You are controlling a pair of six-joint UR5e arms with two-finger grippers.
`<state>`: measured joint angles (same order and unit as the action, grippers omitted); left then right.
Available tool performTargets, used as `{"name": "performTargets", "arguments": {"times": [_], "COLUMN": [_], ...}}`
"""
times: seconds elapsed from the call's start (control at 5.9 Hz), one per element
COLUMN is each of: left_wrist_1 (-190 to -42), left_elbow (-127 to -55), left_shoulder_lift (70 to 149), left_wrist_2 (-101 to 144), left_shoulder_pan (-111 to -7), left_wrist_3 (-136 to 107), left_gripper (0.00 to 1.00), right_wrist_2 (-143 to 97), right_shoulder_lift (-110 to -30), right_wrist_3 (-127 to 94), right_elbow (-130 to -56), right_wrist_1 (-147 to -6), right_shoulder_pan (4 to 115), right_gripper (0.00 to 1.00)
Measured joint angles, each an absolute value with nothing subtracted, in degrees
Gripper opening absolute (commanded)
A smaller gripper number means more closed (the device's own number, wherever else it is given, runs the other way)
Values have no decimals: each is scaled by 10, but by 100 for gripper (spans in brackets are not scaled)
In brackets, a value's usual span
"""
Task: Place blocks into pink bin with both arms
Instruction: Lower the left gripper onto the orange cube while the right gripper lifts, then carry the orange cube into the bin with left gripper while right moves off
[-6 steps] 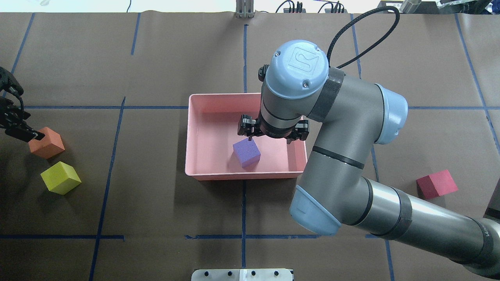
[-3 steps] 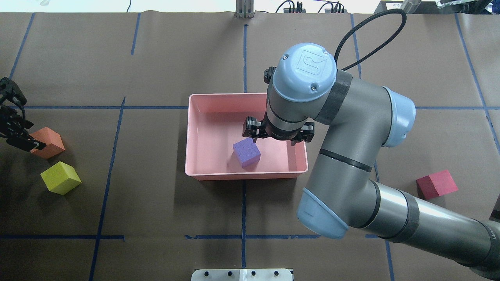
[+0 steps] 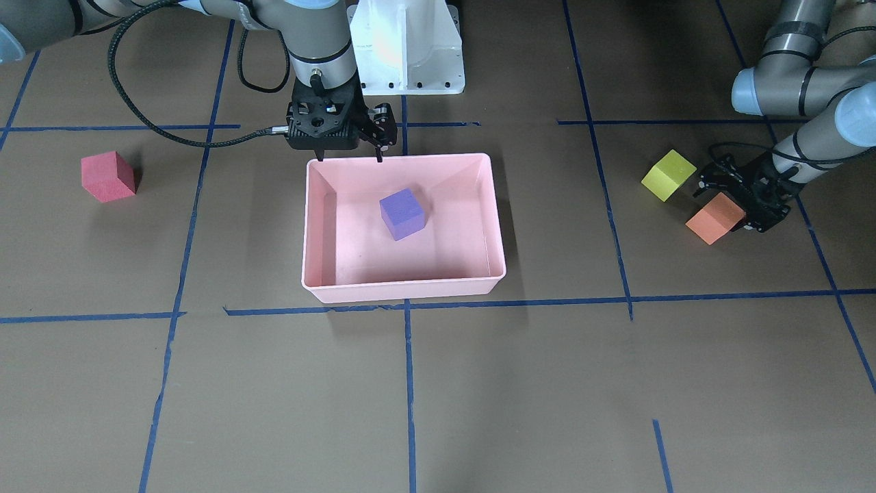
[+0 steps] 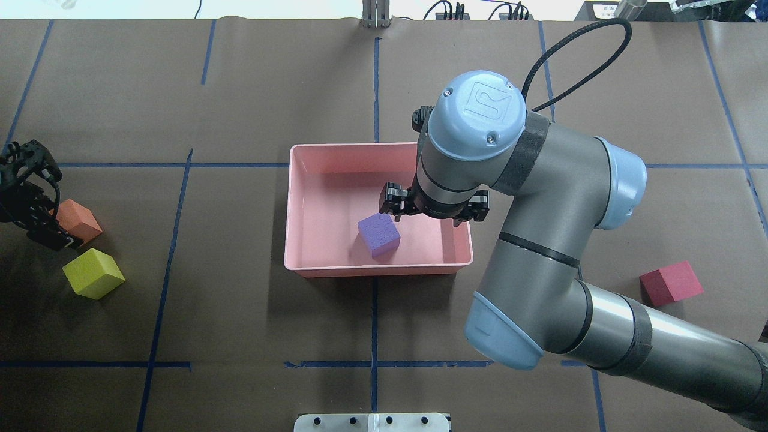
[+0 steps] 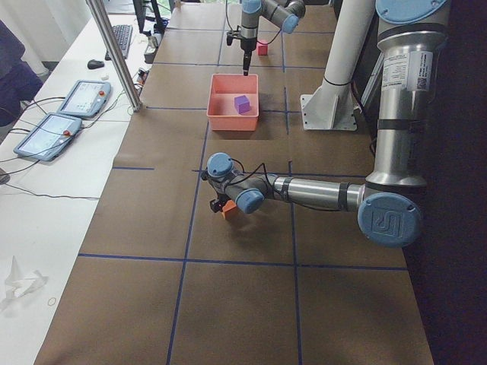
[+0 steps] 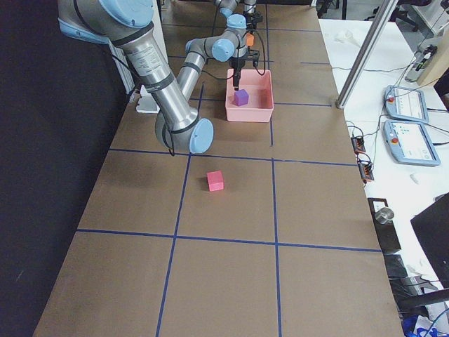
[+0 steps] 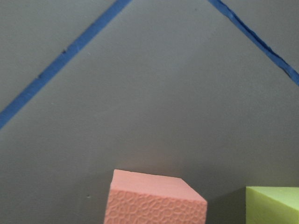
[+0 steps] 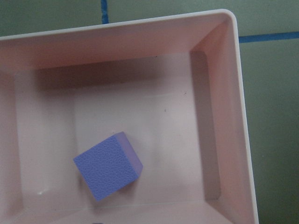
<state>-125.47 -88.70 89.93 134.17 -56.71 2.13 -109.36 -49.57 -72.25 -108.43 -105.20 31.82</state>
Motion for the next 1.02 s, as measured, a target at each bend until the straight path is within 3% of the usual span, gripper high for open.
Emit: {"name": "performTargets", "arguments": {"times": [0.17,0.34,1.02], "left_wrist_1": [-1252,-1251,-1165], "left_elbow": [-881,-877,-912], "left_shoulder_lift": [902,903,944], "left_wrist_2": [1340,1339,1340], "left_shoulder_pan": [-561,-556,-585], "left_wrist_3": [21,20,18], "left_gripper": [74,40,39], "right_wrist_2": [-1094,-1094,-1098], "right_shoulder_lift": [-498,-500,-513], "right_wrist_3": [-722,-722,-663], "right_elbow": [-1085,-1086,-1097], "right_wrist_1": [-1051,-1051,-1052], "right_shoulder_pan": [318,319,341], "right_gripper": [100,100,100]}}
